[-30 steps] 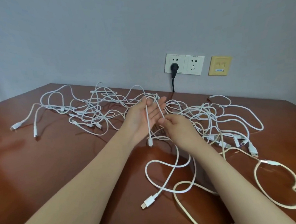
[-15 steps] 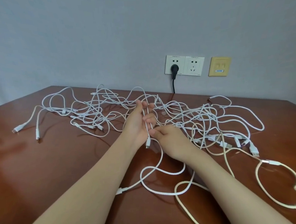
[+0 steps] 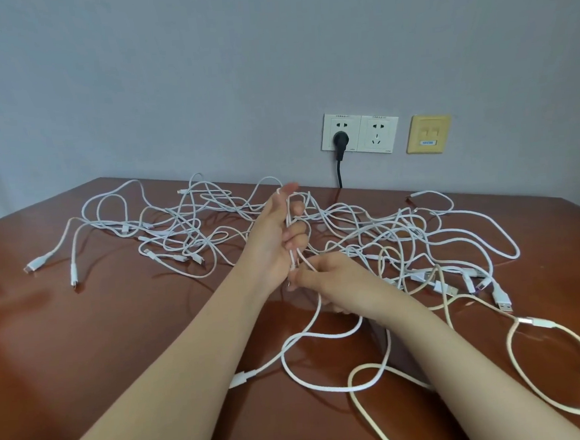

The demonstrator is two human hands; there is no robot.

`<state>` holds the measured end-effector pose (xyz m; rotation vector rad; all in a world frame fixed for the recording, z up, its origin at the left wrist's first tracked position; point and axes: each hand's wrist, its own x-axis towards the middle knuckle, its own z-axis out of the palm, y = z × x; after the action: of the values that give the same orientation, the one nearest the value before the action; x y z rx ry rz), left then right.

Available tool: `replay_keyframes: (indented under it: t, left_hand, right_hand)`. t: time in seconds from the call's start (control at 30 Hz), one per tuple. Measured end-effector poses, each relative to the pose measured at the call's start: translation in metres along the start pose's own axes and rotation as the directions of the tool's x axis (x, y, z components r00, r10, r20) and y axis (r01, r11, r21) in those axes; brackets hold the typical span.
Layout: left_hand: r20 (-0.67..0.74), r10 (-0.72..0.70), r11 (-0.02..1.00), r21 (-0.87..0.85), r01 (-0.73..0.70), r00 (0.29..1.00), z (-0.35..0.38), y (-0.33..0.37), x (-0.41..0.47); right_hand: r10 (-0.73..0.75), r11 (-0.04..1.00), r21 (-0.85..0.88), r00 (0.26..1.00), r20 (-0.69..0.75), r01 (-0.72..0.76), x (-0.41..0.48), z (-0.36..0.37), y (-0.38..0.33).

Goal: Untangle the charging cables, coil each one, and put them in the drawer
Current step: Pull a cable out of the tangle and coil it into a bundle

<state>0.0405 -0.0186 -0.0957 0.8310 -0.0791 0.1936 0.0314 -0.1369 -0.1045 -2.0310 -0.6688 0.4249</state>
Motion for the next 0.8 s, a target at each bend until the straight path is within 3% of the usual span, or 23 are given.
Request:
replay_keyframes:
  t: [0.1,0.2,0.33,0.47,0.57,0.7,0.8]
  left_hand:
    - [0.004,0.029,0.999,0.016,-0.029,1.0,0.0,0.006,-0.001]
    - [-0.046,0.042,0.999,0.013,-0.041,0.998,0.002,0.009,0.0]
    - [-0.116,-0.009,0.999,-0.035,0.005,0.993,0.002,0.008,0.003]
    - [-0.142,-0.014,0.997,-0.082,0.003,0.99,-0.002,0.008,0.006]
    - [-0.158,-0.004,0.999,-0.047,-0.003,0.987,-0.007,0.009,0.008]
    - [-0.155,-0.007,1.0,-0.016,0.004,0.988,-0.006,0.009,0.007]
    - [-0.177,-0.001,0.999,0.042,0.009,0.984,-0.004,0.008,0.008]
  right_hand:
    - [-0.066,0.986,-0.155,0.997,-0.026,0.061,0.003,0.001,0.009]
    - [-0.078,0.985,-0.163,0.993,-0.091,0.062,0.003,-0.001,0.01]
    - [-0.042,0.998,0.038,0.993,-0.109,0.046,-0.002,-0.014,-0.001]
    - [0.066,0.963,0.261,0.998,0.024,-0.07,-0.011,-0.033,-0.008]
    - [0.129,0.966,0.215,0.989,0.066,-0.14,-0.012,-0.038,-0.006]
    - [0.118,0.988,0.093,0.993,0.03,-0.12,-0.014,-0.041,-0.007]
    - [0.111,0.959,0.258,0.993,0.041,-0.118,-0.018,-0.045,-0.013]
